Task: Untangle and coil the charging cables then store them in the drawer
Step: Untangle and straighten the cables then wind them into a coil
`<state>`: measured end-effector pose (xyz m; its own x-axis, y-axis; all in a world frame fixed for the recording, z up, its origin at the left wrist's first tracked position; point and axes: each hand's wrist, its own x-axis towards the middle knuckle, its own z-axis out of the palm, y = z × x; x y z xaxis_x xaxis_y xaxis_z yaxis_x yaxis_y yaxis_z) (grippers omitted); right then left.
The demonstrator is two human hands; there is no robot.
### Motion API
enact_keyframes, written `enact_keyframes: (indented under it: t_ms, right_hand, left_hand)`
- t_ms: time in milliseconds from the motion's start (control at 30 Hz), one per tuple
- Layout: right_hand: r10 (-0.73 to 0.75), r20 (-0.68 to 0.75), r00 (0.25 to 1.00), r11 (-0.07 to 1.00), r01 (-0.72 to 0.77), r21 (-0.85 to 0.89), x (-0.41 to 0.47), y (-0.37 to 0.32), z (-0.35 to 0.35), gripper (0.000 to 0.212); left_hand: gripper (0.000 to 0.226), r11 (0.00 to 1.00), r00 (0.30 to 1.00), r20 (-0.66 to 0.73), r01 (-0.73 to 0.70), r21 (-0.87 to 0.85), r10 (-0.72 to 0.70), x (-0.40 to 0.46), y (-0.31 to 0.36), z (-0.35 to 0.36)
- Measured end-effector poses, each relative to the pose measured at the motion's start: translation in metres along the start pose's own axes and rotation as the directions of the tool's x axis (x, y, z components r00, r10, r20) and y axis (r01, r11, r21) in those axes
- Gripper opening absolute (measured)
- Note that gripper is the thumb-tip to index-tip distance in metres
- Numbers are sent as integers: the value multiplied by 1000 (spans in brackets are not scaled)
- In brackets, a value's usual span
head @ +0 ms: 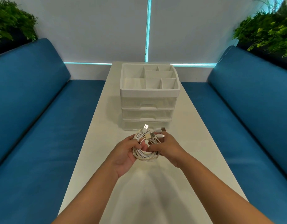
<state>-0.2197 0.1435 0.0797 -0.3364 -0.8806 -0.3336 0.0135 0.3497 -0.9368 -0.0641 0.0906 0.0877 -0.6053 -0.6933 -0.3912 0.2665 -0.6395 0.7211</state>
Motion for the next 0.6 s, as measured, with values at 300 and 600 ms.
enact_keyframes:
  t_ms: [300,600]
  right_hand:
    - [-251,11,968,941,246,-234,4,12,0,69]
    - [-196,-68,978,945,169,-280,2,8,2,18]
  left_hand:
    - [26,996,996,-33,76,-55,-78,-4,-7,-4]
    - [31,997,999,-38,-16,-75,13,1,-6,-3]
